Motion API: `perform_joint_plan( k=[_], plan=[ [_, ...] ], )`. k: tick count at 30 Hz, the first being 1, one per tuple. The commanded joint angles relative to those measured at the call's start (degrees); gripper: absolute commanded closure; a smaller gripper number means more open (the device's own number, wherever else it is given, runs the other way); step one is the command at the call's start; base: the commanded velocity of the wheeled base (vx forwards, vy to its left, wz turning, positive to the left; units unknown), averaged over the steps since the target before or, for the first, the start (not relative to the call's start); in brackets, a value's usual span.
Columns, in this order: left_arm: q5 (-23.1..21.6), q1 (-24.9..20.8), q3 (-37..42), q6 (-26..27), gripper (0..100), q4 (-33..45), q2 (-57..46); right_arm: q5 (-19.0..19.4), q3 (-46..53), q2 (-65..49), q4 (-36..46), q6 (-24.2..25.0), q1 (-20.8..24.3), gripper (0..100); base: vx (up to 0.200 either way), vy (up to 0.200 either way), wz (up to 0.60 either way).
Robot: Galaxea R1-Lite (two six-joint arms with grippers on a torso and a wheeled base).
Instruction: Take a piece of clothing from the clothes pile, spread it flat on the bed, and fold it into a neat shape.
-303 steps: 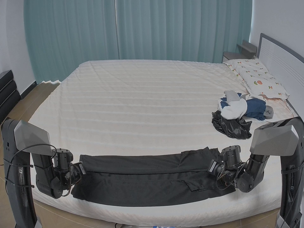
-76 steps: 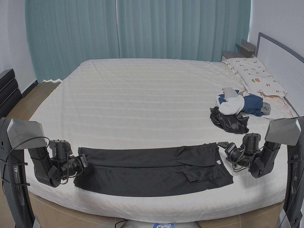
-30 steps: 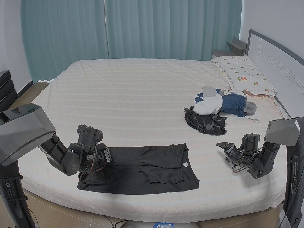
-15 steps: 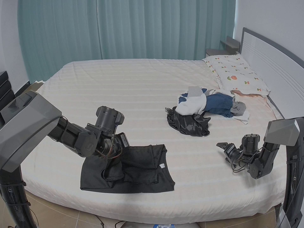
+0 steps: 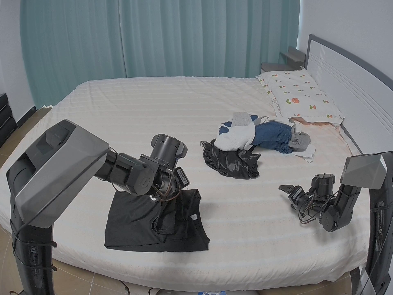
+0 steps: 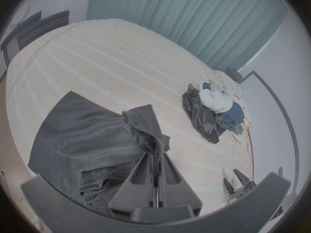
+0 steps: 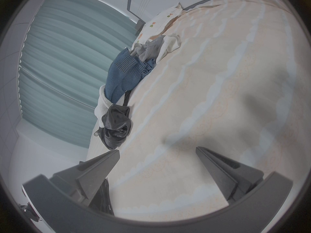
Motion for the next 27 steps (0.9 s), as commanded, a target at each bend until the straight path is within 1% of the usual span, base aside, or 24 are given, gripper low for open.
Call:
perform_joint_plan(
  k=[1, 2, 9, 15, 17, 18, 19, 20, 21, 22, 23, 24, 26, 27],
  plan=[
    [-2.4, -1.3, -5.4, -3.5, 0, 5.2, 3.7, 0.0, 0.0, 0.1, 0.0, -0.1, 0.0, 0, 0.000, 0.000, 0.00],
    [-3.1, -1.3, -5.9, -3.9, 0, 5.9, 4.0, 0.0, 0.1, 0.1, 0.0, -0.1, 0.0, 0, 0.000, 0.000, 0.00],
    [-3.2, -0.7, -5.2, -4.2, 0, 6.2, 4.5, 0.0, 0.1, 0.4, 0.0, -0.2, 0.0, 0, 0.000, 0.000, 0.00],
    [-4.4, 0.9, 0.5, -4.3, 0, 5.5, 0.0, 0.0, 0.1, 0.4, 0.0, -0.3, 0.0, 0, 0.000, 0.000, 0.00],
    [-7.4, 2.3, 5.6, -4.3, 0, 5.1, -4.0, 0.0, 0.1, 0.4, 0.0, -0.3, 0.0, 0, 0.000, 0.000, 0.00],
    [-7.5, 2.3, 6.0, -4.3, 0, 5.0, -4.2, 0.0, 0.1, 0.4, 0.0, -0.3, 0.0, 0, 0.000, 0.000, 0.00],
    [-8.7, 3.7, 9.9, -4.3, 0, 3.9, -6.9, 0.0, 0.1, 0.4, 0.0, -0.3, 0.0, 0, 0.000, 0.000, 0.00],
    [-8.8, 3.8, 10.2, -4.3, 0, 3.7, -7.0, 0.0, 0.1, 0.4, 0.0, -0.3, 0.1, 0, 0.000, 0.000, 0.00],
    [-10.2, 4.9, 14.9, -5.1, 0, 0.4, -9.1, 0.0, 0.1, 0.4, 0.0, -0.3, 0.0, 0, -0.200, 0.000, 0.00],
    [-10.3, 5.0, 15.2, -5.1, 0, 0.0, -9.2, 0.0, 0.1, 0.4, 0.0, -0.3, 0.0, 0, -0.200, 0.000, 0.00],
    [-11.7, 6.0, 19.7, -6.1, 0, -4.1, -11.2, 0.0, 0.1, 0.4, 0.0, -0.3, 0.0, 0, -0.200, 0.000, 0.00],
    [-11.9, 6.0, 20.4, -6.2, 0, -4.7, -11.5, 0.0, 0.1, 0.4, 0.0, -0.3, 0.0, 0, 0.000, 0.000, 0.00],
    [-13.1, 7.4, 26.4, -6.5, 0, -9.2, -13.5, 0.0, 0.1, 0.4, 0.0, -0.3, 0.1, 0, 0.000, 0.000, 0.00],
    [-13.2, 7.7, 27.4, -6.5, 0, -9.9, -13.9, 0.0, 0.1, 0.4, 0.0, -0.3, 0.0, 0, 0.000, 0.000, 0.00]
  ],
)
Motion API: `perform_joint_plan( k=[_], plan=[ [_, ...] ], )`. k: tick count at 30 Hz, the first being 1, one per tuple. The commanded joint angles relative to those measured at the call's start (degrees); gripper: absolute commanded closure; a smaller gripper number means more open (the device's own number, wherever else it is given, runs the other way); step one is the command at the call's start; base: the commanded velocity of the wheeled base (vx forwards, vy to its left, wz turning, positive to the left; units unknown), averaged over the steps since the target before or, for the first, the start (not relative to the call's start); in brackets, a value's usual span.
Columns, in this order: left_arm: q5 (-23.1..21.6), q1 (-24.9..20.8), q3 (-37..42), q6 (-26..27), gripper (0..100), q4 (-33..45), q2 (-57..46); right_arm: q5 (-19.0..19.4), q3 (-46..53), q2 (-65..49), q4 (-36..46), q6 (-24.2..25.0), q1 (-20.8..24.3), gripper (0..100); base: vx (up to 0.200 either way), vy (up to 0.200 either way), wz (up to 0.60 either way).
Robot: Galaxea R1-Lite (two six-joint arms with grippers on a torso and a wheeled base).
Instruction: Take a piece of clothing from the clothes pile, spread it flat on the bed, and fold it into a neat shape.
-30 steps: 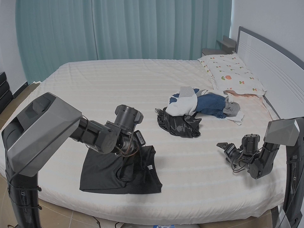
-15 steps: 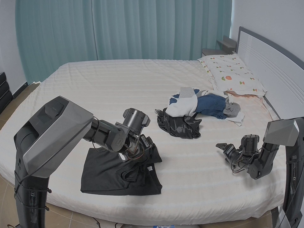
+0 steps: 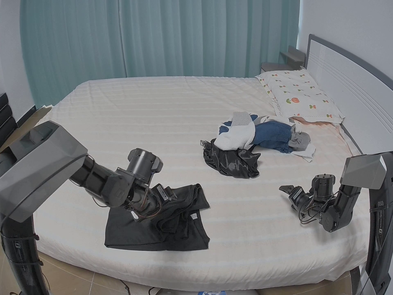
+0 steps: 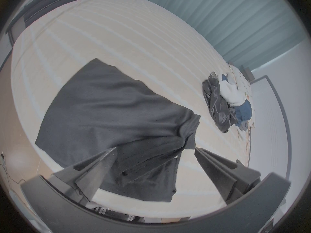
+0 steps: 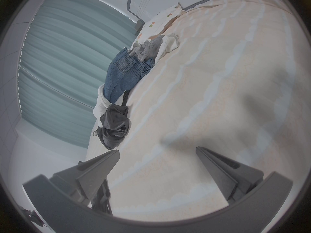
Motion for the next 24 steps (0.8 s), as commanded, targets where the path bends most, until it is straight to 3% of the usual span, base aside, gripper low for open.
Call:
perform_joint_plan(
  k=[1, 15, 24],
  plan=[
    [-3.1, 4.1, 13.3, -1.0, 0, -8.3, -8.5, 0.0, 0.0, 0.1, 0.0, 0.0, 0.1, 0, 0.000, 0.000, 0.00],
    [-11.9, 11.0, 20.2, -4.1, 0, -14.6, -8.7, -0.3, -0.6, 0.2, 0.4, -1.1, 0.1, 0, 0.000, 0.014, 0.00],
    [-13.8, 16.0, 21.1, -4.1, 0, -18.2, -8.4, -1.9, 0.0, -7.0, 1.8, -5.4, 12.0, 0, 0.000, 0.200, 0.00]
  ],
)
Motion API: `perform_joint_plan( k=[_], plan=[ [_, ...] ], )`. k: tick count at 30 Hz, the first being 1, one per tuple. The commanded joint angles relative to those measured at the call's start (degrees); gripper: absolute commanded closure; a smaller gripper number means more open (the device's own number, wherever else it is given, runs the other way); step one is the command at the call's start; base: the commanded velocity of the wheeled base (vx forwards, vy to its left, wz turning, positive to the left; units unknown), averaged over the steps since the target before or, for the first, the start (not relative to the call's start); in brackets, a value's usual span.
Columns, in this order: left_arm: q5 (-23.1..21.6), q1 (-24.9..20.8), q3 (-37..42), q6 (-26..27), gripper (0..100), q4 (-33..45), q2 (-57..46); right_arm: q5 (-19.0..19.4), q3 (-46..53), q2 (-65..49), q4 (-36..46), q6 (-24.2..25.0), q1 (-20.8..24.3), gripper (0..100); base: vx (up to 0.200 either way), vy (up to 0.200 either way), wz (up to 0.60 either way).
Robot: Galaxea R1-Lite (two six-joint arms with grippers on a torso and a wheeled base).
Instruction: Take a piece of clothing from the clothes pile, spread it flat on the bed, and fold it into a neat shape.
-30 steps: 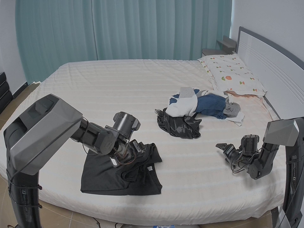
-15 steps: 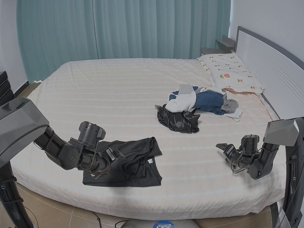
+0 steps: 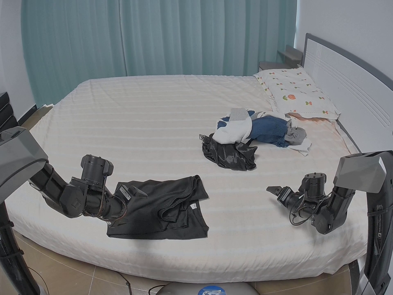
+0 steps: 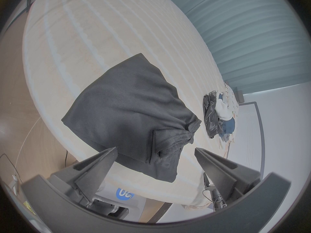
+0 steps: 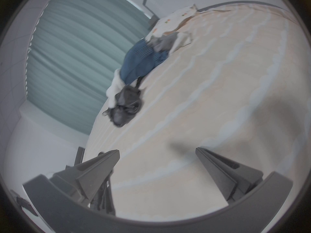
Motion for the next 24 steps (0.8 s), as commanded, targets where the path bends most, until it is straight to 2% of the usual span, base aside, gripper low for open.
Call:
perform_joint_plan(
  k=[1, 6, 16, 21, 24],
  plan=[
    [-0.7, 3.6, 0.6, 0.3, 0, -0.6, 0.3, -0.6, 0.8, -6.7, 1.6, -1.7, 6.9, 0, 0.000, 0.200, 0.00],
    [-3.4, 7.1, 0.8, 0.5, 0, -3.0, 0.8, -0.6, 2.2, -10.8, 6.9, -2.7, 11.1, 0, 0.000, 0.200, 0.00],
    [-3.4, 10.3, 1.0, 1.1, 0, -5.4, 1.9, -0.6, 1.0, -8.1, 7.0, -5.6, 16.2, 0, 0.000, 0.200, 0.00],
    [-3.4, 10.8, 0.8, 1.3, 0, -5.5, 2.6, -0.6, -0.2, -6.6, 7.1, -6.3, 18.4, 0, 0.000, 0.200, 0.00],
    [-3.4, 10.9, 0.9, 1.3, 0, -5.5, 2.8, -0.6, -1.4, -4.6, 7.1, -8.4, 19.0, 0, 0.000, 0.200, 0.00]
  ],
)
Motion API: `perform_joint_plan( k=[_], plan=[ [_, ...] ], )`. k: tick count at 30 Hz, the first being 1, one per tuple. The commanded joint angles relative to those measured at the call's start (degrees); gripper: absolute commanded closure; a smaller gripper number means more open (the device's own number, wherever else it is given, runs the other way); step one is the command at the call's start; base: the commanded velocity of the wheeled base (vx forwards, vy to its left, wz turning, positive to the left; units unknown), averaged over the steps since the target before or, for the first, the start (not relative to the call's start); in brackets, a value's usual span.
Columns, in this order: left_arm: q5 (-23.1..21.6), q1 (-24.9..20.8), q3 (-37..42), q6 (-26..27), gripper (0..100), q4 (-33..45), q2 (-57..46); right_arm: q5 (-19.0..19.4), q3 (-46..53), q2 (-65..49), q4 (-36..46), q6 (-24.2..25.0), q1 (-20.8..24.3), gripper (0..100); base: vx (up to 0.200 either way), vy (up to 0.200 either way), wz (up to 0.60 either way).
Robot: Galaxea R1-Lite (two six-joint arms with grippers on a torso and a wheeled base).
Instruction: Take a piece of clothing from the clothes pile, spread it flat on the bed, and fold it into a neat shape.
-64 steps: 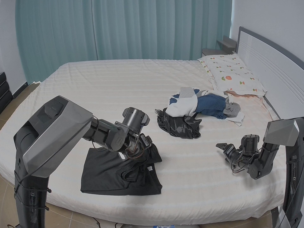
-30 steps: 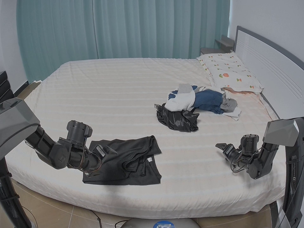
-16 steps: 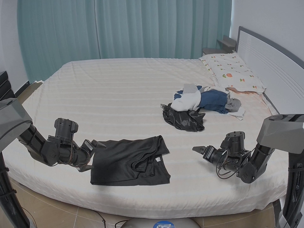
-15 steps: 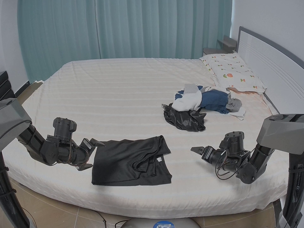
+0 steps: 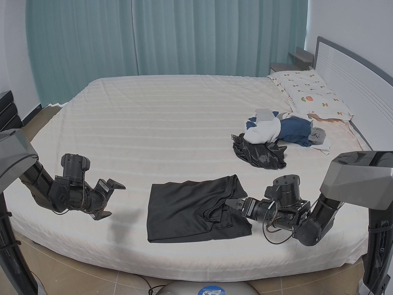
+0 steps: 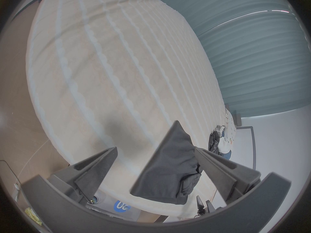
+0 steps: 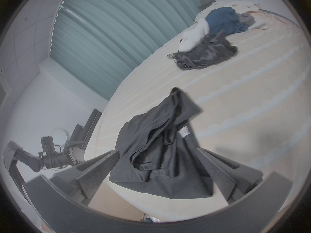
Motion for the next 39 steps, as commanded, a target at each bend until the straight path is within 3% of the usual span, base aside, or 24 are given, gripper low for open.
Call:
perform_joint_plan(
  k=[1, 6, 11, 14, 15, 16, 23, 24, 30, 39],
  plan=[
    [0.0, 0.3, 0.0, 0.0, 0, 0.0, 1.0, -0.1, -1.6, 3.4, 0.0, -1.8, 1.5, 0, 0.000, 0.200, 0.00],
    [0.0, 0.4, -0.1, 0.0, 0, 0.0, 1.3, -0.2, -3.6, 5.2, 0.2, -2.3, 2.3, 0, 0.000, 0.200, 0.00],
    [0.2, 0.3, -0.2, 0.2, 0, 0.0, 2.0, -2.8, -7.2, 7.4, 0.6, -4.1, 3.1, 0, 0.000, 0.200, 0.00],
    [0.2, 0.3, -0.1, 0.3, 0, 0.0, 2.1, -3.2, -7.8, 7.6, 1.1, -5.4, 3.0, 0, 0.000, 0.000, 0.00],
    [0.2, 0.3, 0.1, 0.9, 0, 0.0, 2.1, -4.5, -8.4, 8.0, 3.2, -8.9, 2.6, 0, 0.000, 0.000, 0.00],
    [0.2, 0.3, 0.2, 1.3, 0, 0.0, 2.1, -5.1, -8.4, 8.1, 3.5, -9.4, 2.5, 0, 0.000, 0.000, 0.00],
    [0.4, 0.2, 0.3, 1.6, 0, 0.0, 2.1, -7.1, -8.2, 8.5, 3.7, -10.5, 2.5, 0, 0.000, 0.000, 0.00],
    [0.4, 0.2, 0.3, 1.6, 0, 0.0, 2.1, -7.6, -8.0, 8.5, 3.6, -11.2, 2.4, 100, 0.000, 0.000, 0.00],
    [0.5, 0.2, 0.3, 1.6, 0, 0.0, 2.1, -10.5, -5.1, 6.9, 3.6, -15.6, 0.2, 100, 0.000, 0.000, 0.00],
    [0.6, 0.2, 0.3, 1.6, 0, 0.0, 2.1, -9.4, 3.0, -0.3, 4.0, -16.3, -4.0, 100, 0.000, 0.000, 0.00]
  ],
)
